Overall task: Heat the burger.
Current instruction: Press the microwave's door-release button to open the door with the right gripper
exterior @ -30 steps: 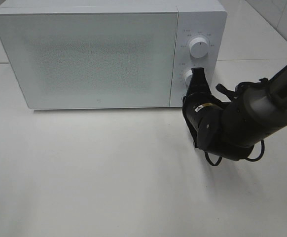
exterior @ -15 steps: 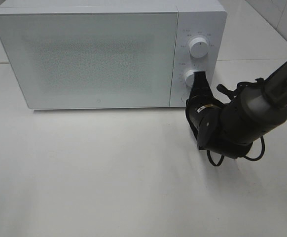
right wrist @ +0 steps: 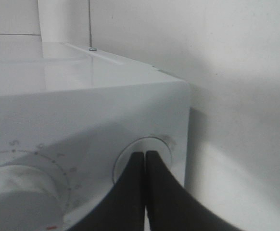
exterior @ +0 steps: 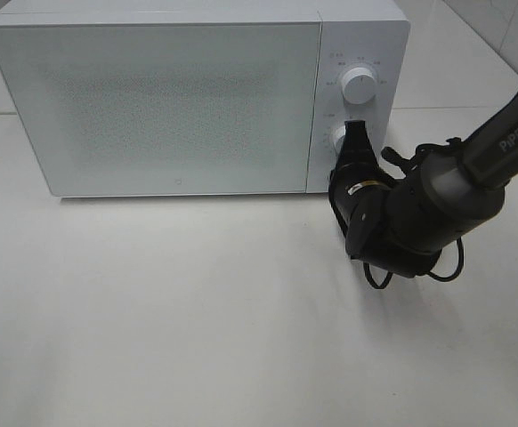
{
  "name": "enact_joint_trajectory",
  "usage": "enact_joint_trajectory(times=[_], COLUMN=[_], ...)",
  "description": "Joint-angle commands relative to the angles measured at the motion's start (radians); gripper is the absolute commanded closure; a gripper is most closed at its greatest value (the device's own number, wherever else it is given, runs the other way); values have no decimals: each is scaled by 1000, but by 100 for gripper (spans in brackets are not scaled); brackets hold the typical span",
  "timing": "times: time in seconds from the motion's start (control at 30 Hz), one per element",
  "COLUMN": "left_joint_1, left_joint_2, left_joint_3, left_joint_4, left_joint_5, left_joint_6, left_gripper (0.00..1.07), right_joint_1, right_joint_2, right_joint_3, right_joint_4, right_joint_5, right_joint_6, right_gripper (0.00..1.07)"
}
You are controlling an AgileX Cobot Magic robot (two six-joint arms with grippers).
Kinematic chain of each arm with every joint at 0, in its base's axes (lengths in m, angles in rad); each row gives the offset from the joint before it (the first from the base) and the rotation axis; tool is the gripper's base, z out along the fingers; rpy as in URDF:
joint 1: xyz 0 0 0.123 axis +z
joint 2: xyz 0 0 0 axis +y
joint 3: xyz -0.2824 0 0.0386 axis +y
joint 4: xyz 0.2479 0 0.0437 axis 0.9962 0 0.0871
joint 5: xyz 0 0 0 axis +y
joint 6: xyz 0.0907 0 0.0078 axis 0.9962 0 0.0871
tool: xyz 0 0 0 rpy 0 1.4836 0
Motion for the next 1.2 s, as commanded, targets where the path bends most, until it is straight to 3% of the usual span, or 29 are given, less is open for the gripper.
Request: enact_joint_trajectory(times=[0.03, 0.93, 1.2], left_joint_1=[3, 3, 3], left_joint_2=[-18, -18, -18], left_joint_3=[4, 4, 4], left_joint_4=[-1, -1, -1], left_joint_5=[1, 1, 1], left_joint_6=[-3, -3, -3], left_gripper=[7, 7, 7], right_joint_1=[-6, -6, -20], right_joint_2=[0, 3, 61], right_joint_3=[-17, -90, -174], right_joint_4=[1, 24, 31], right_joint_5=[-19, -137, -194], right_joint_6=[9, 25, 22], right_gripper=[107, 107, 107])
